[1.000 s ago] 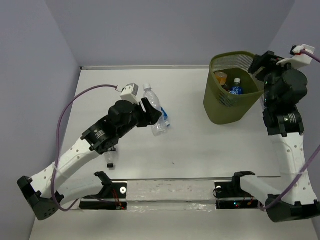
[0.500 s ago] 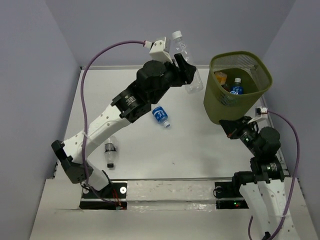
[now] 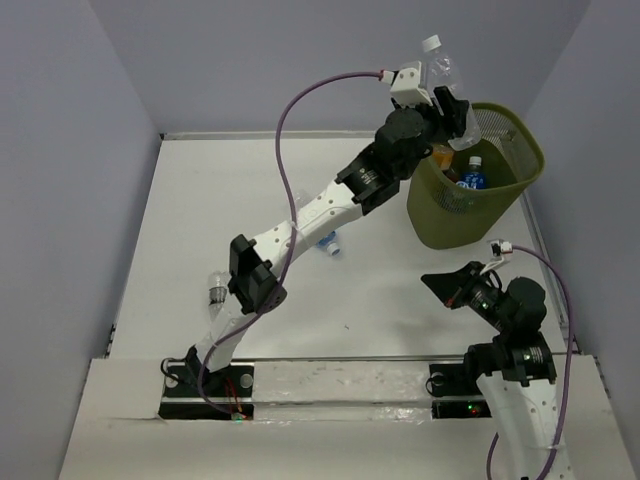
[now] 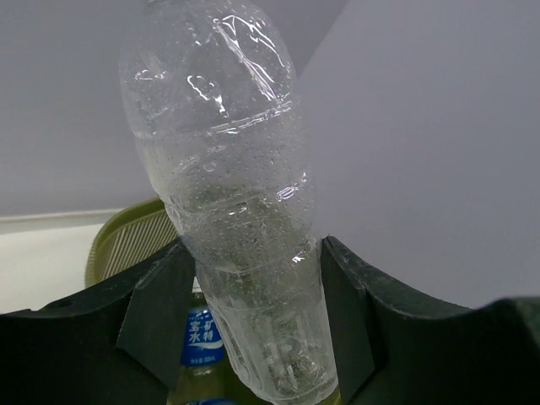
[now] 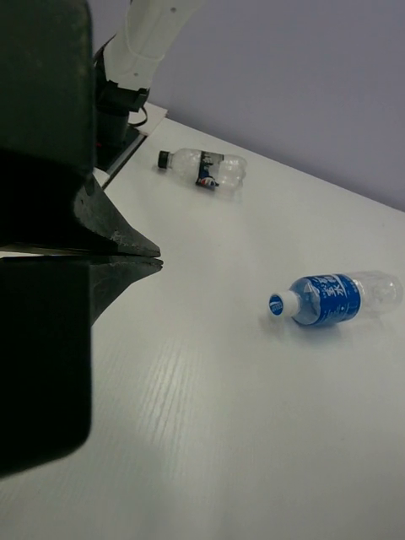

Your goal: Put the plastic bottles in the bin

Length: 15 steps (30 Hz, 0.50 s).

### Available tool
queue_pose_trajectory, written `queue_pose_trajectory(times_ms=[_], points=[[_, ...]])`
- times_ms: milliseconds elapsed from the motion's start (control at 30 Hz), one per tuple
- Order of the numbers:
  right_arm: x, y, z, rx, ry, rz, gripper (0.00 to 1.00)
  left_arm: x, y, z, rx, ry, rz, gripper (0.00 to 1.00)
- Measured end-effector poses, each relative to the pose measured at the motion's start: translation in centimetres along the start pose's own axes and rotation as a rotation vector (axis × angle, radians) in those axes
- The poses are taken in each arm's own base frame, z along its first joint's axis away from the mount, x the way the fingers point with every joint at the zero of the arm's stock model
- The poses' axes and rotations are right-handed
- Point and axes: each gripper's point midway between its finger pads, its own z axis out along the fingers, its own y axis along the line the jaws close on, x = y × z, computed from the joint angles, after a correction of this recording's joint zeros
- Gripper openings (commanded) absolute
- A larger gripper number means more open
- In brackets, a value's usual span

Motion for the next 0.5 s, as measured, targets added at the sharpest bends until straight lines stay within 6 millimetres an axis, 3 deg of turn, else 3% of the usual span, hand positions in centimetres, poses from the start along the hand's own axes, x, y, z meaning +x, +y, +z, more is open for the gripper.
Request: queue_pose_trajectory(times_ms=[33, 67, 200, 333, 500], points=[[0.0, 0.1, -0.1, -0.006, 0.001, -0.002, 0.00, 0.6, -0.1, 0.6, 0.006, -0.008, -0.002, 0.60], [0.1, 0.3, -0.1, -0.014, 0.005, -0.003, 0.00, 1.7, 0.0, 1.3, 0.014, -0.013, -0.002, 0.77], [0.4, 0.6, -0.2, -0.032, 0.021, -0.004, 0.00, 5.7, 0.8, 2.5, 0.021, 0.014, 0.018, 0.99], [0.6, 0.6, -0.2, -0.036, 0.035, -0.009, 0.00, 7.1, 1.0, 2.7, 0.033, 0.036, 0.038, 0.99], [0.6, 0.7, 0.0, -0.035, 0.064, -0.022, 0.05, 5.2, -0.1, 2.1, 0.066, 0.027, 0.085, 0.99]])
